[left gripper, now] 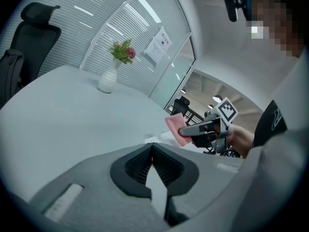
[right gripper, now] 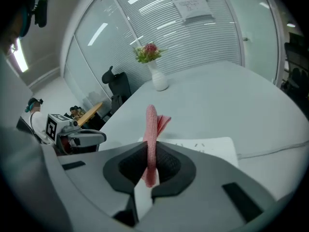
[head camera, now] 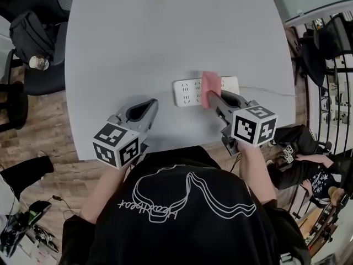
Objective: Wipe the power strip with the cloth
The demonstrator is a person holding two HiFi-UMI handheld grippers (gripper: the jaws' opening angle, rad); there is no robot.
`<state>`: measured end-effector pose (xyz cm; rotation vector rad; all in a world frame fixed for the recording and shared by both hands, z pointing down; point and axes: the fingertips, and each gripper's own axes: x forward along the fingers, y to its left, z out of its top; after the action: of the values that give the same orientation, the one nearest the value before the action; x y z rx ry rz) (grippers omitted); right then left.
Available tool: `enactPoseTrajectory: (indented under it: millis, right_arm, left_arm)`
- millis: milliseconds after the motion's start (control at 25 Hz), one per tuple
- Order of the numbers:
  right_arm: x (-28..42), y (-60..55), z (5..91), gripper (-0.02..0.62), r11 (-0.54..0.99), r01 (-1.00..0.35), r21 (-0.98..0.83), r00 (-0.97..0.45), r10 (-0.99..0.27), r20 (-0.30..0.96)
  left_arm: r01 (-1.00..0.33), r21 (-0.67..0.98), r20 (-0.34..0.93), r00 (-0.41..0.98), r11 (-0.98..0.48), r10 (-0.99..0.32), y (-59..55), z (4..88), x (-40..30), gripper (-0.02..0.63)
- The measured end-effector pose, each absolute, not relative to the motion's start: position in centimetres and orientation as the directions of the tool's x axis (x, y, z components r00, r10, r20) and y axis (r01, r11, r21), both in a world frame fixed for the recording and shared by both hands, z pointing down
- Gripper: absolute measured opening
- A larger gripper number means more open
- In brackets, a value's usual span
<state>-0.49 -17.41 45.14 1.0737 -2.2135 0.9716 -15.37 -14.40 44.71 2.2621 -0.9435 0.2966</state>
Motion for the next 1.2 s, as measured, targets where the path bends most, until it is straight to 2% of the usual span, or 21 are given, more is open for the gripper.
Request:
enactPoseTrajectory:
  millis: [320,760,1200]
  right_arm:
    - [-5.4,-16.1,47.3,0.035,0.512,-0.757,-0.406,-0.613,-0.343,0.712]
    - [-7.4,-15.7,49.9,0.037,0.531,-0.732,-0.427,-0.629,-0.285,0.724]
    - [-7.0,-16.2,50.4,0.051,0.532,-0.739,-0.413,-0.62,-0.297,0.726]
  left_arm:
    - [-0.688,0.479,0.426,0.725,-0.545,-0.541,-14.6,44.1,-15.3,0.011]
    - [-0.719,0.444,0.463,0.695,-0.535,-0.55,-14.6,44.6,-15.4,0.011]
    - [-0.74,0.423,0.48,0.673,-0.523,-0.563,-15.0,44.9,-15.9,0.011]
